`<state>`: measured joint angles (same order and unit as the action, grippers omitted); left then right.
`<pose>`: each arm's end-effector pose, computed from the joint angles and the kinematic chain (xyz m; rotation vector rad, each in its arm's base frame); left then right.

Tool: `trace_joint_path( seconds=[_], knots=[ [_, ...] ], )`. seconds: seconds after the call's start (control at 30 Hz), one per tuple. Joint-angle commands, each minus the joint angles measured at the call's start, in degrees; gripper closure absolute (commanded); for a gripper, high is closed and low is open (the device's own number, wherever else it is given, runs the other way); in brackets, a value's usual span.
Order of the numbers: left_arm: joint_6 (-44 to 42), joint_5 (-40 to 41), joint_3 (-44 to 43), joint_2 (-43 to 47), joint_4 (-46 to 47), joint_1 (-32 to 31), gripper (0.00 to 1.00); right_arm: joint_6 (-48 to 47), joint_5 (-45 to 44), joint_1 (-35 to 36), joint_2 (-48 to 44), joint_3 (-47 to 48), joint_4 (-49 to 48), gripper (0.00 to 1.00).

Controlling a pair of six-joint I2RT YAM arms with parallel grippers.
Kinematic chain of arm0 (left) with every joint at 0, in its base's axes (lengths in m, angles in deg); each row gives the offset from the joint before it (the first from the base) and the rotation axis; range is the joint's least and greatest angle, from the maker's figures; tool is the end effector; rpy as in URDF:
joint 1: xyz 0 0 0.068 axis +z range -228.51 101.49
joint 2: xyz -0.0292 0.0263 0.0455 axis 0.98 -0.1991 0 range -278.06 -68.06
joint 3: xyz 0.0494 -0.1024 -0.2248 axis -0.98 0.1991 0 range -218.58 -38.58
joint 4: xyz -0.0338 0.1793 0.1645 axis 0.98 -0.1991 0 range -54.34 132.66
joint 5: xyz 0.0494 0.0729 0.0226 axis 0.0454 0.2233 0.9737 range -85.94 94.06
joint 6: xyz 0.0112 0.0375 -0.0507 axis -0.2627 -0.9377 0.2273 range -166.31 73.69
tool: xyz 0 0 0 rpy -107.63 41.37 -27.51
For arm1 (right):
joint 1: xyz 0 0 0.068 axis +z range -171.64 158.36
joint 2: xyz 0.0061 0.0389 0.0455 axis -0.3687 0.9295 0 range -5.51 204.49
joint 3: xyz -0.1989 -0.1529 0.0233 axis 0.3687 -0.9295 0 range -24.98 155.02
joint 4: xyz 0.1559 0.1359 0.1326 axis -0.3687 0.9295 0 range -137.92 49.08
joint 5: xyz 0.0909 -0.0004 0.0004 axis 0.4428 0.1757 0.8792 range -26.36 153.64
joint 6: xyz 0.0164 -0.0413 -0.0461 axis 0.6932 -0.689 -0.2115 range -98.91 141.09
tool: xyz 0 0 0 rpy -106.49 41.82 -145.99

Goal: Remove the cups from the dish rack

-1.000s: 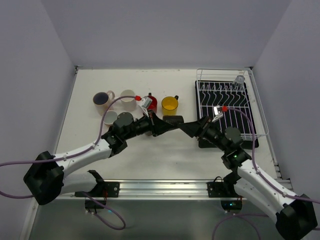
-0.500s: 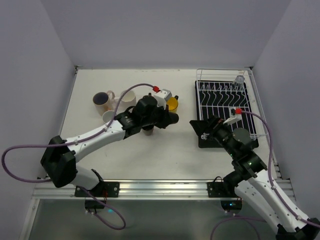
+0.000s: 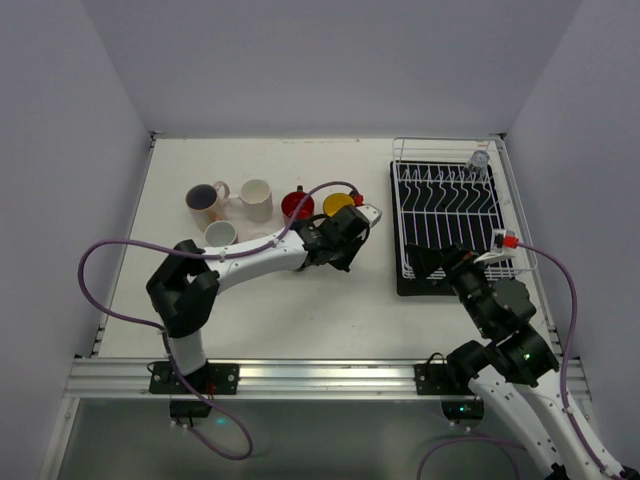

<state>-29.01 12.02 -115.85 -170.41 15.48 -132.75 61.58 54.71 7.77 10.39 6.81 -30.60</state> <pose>0.2272 -0.3037 0.2106 0.7370 2.3952 -0.3591 0.1020 0.0487 0.2970 0.2850 1.6330 0.8177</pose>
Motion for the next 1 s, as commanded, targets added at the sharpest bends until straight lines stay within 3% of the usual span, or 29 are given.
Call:
trace_joint_path(
  seconds=[0.0,0.27,0.3,0.33,0.43,0.73,0.97],
  knots=[
    [-2.80,5.56,-3.67,-2.32,-2.79,-0.61,1.00,-1.47,-2.41,0.03,-0.87,1.70,1.84,0.01],
    [-3.68,9.42,-5.16,-6.46,-4.02,-1.40,0.97,-1.82,-3.11,0.03,-0.70,1.17,1.84,0.01],
    [-3.76,10.22,-5.34,-6.64,-4.46,-1.66,0.94,-1.73,-3.29,0.03,-0.70,1.08,1.84,0.01],
    [-4.03,10.92,-5.52,-6.81,-4.64,-1.92,0.82,-1.73,-3.29,0.03,-0.70,0.91,1.84,0.01],
    [-4.12,11.63,-5.96,-7.08,-5.08,-2.01,0.68,-1.73,-3.64,-0.05,-0.35,0.73,1.84,0.01],
    [-4.03,12.33,-6.84,-4.97,-5.52,-2.27,0.48,-2.78,-5.48,0.03,1.76,2.39,1.84,0.01],
    [-5.08,19.97,-7.45,5.63,-4.90,-2.36,0.30,-6.91,-13.20,0.03,9.48,6.87,2.54,0.08]
  ],
)
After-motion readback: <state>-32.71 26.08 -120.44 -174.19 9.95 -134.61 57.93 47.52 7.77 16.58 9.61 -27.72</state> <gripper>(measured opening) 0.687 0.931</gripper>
